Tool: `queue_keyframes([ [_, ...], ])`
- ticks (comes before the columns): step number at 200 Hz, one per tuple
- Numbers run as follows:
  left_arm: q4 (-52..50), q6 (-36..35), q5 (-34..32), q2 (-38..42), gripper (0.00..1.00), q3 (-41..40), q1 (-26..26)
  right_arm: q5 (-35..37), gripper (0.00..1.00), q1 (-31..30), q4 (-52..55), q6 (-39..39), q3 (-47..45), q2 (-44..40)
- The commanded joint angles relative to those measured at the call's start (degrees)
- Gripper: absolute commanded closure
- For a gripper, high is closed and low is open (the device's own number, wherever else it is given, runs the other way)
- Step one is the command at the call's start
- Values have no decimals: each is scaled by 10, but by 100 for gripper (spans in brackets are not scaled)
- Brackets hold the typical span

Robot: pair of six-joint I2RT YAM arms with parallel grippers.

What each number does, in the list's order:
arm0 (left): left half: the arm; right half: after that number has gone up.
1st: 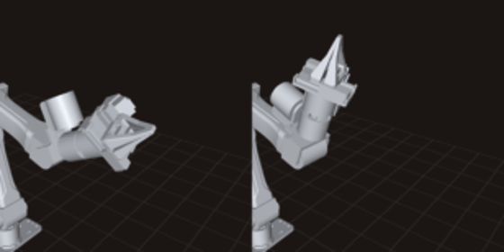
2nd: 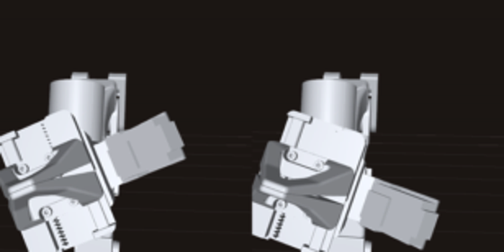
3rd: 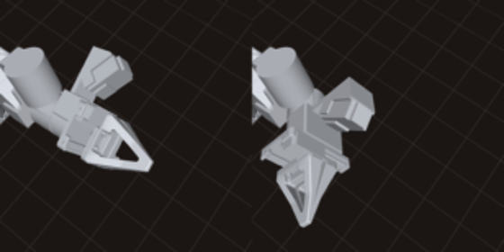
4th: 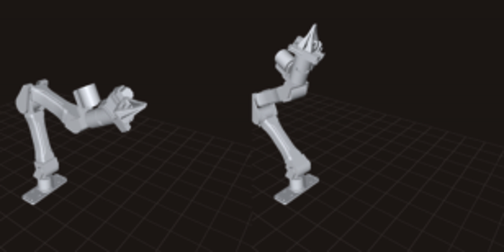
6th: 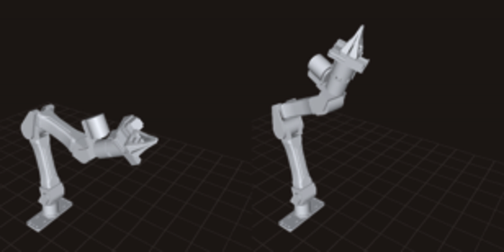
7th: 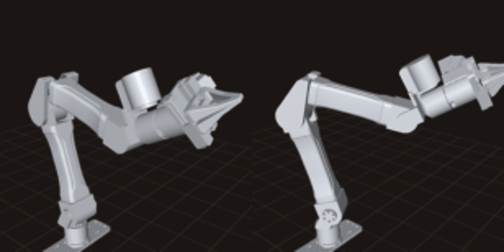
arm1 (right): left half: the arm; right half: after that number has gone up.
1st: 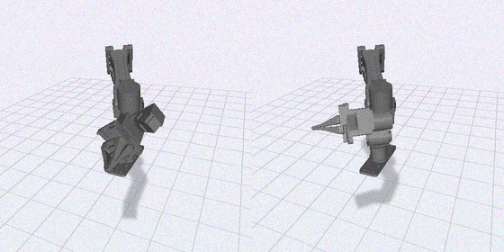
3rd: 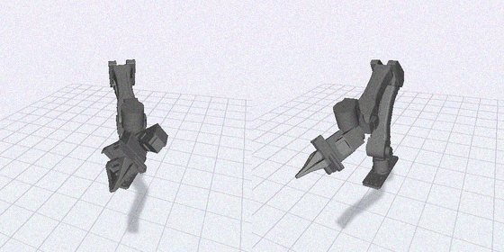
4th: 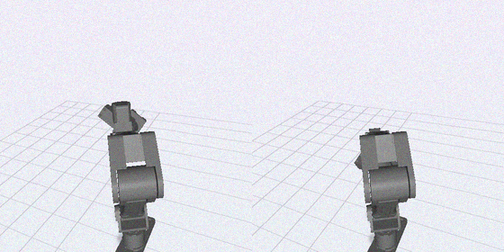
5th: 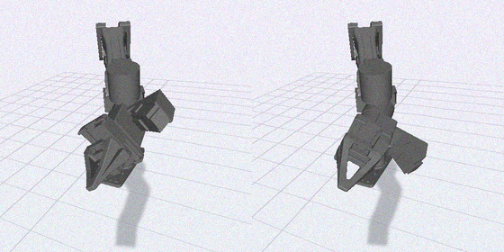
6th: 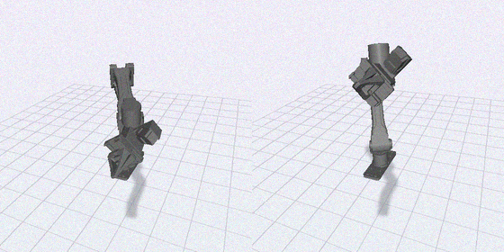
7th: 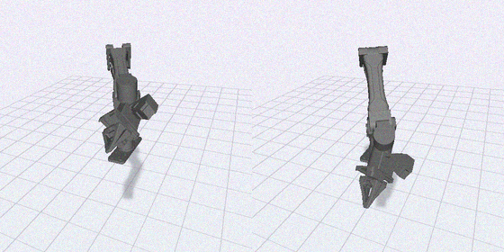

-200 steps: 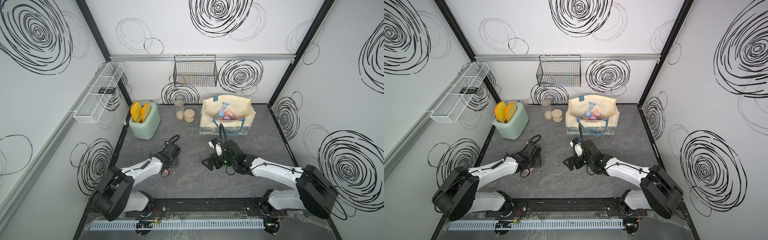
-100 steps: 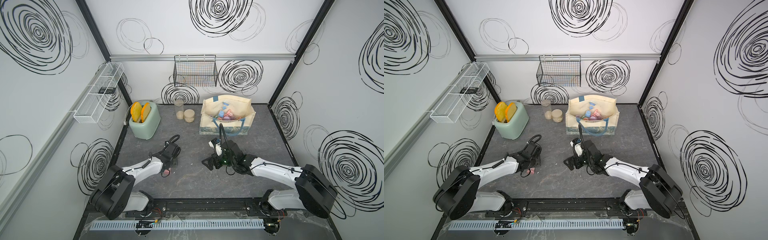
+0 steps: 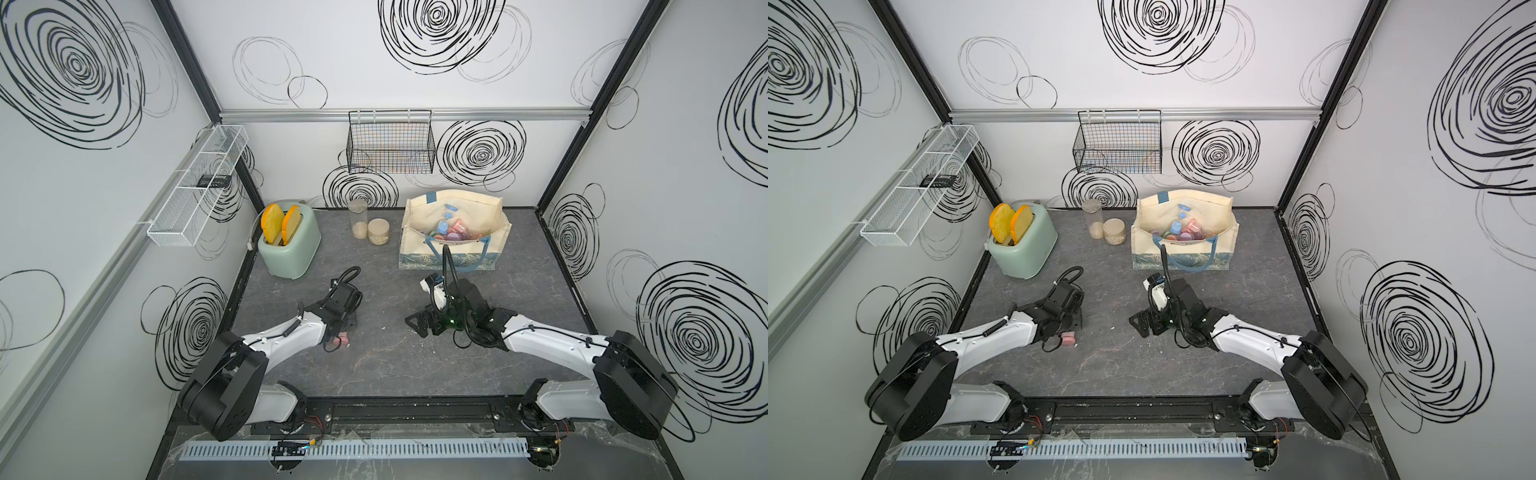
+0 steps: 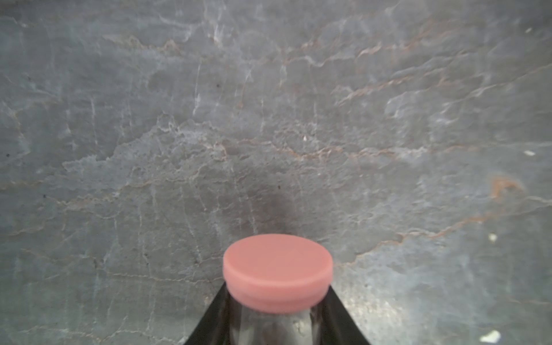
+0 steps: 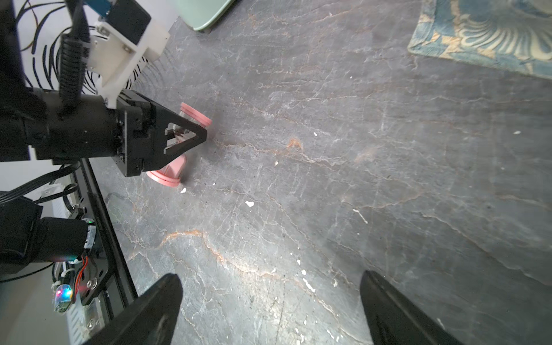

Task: Put the hourglass into the canvas bag
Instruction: Pick up the hourglass from the center of the board, then place the hourglass in the canvas bag.

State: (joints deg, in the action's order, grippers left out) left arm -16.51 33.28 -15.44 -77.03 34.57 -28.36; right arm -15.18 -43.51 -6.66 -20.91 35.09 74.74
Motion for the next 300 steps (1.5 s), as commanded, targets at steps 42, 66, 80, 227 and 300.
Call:
queue_keyframes([
  [42, 7, 5, -37, 63, 74, 75, -31, 18, 3, 48, 38, -11, 9, -86],
  [66, 3, -4, -41, 84, 74, 125, -50, 25, 3, 69, 56, -14, 11, -118],
  [80, 7, -11, -53, 91, 74, 159, -68, 26, 3, 80, 61, -11, 9, -140],
  [227, 264, -134, -32, -123, 76, 481, -176, 43, 3, 277, 102, -12, 67, -179],
  [300, 248, -177, -63, -365, 75, 727, -173, 27, 3, 299, 88, -2, 73, -154],
])
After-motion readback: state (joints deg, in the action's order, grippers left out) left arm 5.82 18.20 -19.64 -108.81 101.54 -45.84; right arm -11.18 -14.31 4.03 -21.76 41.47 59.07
